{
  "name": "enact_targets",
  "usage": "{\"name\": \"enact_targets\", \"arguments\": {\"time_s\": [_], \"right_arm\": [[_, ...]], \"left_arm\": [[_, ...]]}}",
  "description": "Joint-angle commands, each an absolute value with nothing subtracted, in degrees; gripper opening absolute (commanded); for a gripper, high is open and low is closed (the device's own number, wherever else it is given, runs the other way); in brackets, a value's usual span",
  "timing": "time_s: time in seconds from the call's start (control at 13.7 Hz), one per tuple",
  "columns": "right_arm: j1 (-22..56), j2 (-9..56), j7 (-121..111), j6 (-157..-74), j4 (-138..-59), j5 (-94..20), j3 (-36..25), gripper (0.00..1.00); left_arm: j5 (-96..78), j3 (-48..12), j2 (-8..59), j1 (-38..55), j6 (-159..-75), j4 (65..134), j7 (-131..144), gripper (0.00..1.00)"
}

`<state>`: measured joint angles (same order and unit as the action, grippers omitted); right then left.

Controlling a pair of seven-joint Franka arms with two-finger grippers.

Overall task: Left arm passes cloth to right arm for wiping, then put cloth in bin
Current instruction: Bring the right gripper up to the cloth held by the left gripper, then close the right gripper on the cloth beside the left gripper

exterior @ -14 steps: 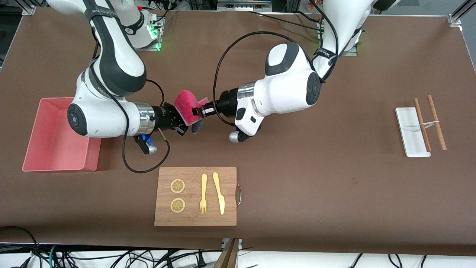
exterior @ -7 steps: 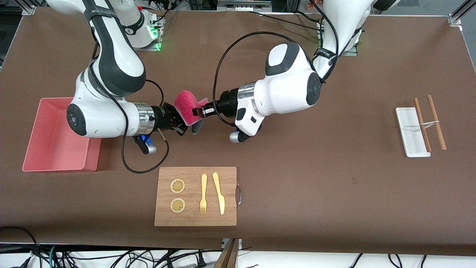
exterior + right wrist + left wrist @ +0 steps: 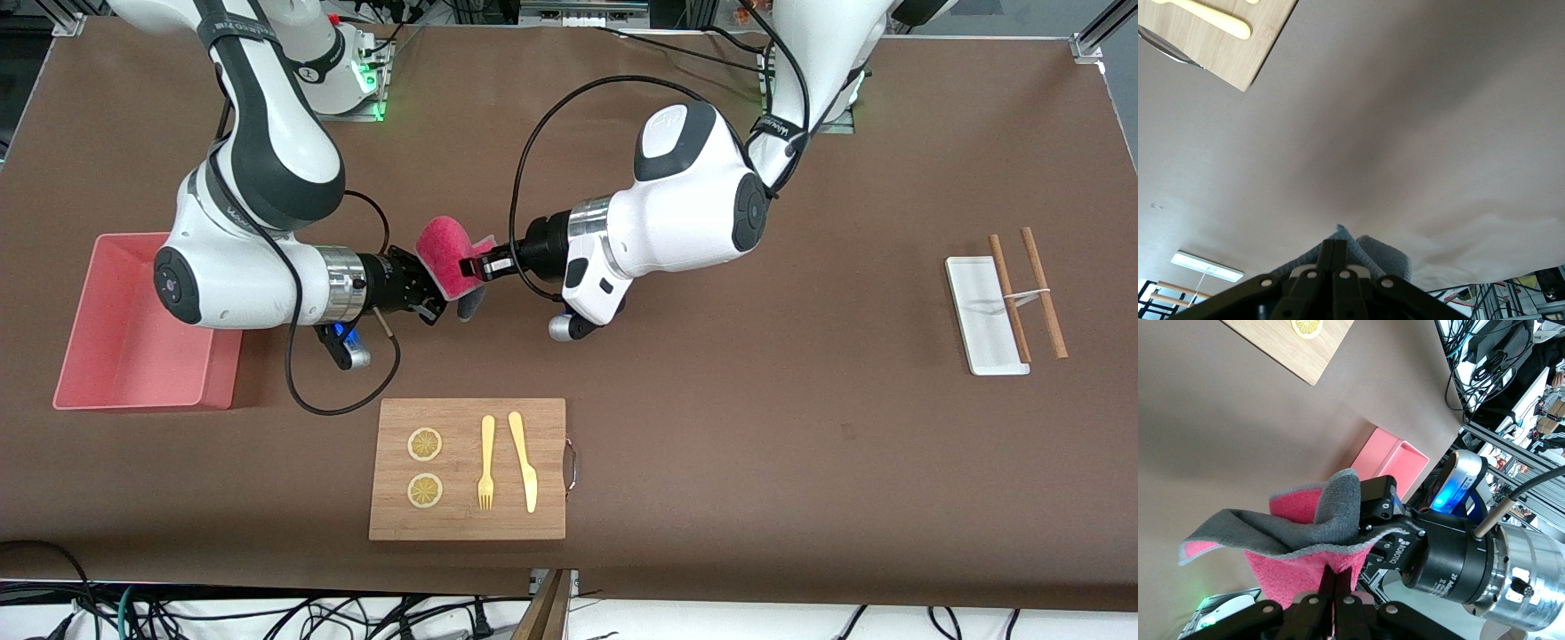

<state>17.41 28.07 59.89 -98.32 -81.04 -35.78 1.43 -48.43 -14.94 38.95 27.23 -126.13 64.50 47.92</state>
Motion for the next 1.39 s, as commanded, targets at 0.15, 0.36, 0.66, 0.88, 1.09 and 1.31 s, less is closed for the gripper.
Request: {"name": "enact_targets", "arguments": {"time_s": [0.15,0.36,0.66,0.88,1.09,1.31], "right_arm": [[13.45,27.16,56.43,-92.73,-79.28,-36.47,1.50,0.00],[13.01,26.81,57.04,-90.28,-79.10,-36.65,1.41,0.62],[10.99,25.49,57.65,-86.23,-79.01,-36.91,1.93,1.00],[10.99,25.05,57.83,-83.51,-78.84,-36.91,1.93,1.00],[11.42,24.96,57.66,-82.35,-79.10,-37.52,2.20,1.00],[11.43,25.66,57.74,-82.44,-79.98,-39.54,2.20,1.00]], "left_arm": [[-50.01,-14.77,39.90,27.42,-126.04,62.84,47.72,0.00],[-50.01,-14.77,39.90,27.42,-126.04,62.84,47.72,0.00],[-50.01,-14.77,39.99,27.42,-126.04,62.84,47.72,0.00],[-50.01,-14.68,39.90,27.25,-126.04,62.84,47.72,0.00],[-50.01,-14.68,39.90,26.90,-126.04,62.84,47.64,0.00],[-50.01,-14.68,39.81,26.89,-126.04,62.93,47.64,0.00]]}}
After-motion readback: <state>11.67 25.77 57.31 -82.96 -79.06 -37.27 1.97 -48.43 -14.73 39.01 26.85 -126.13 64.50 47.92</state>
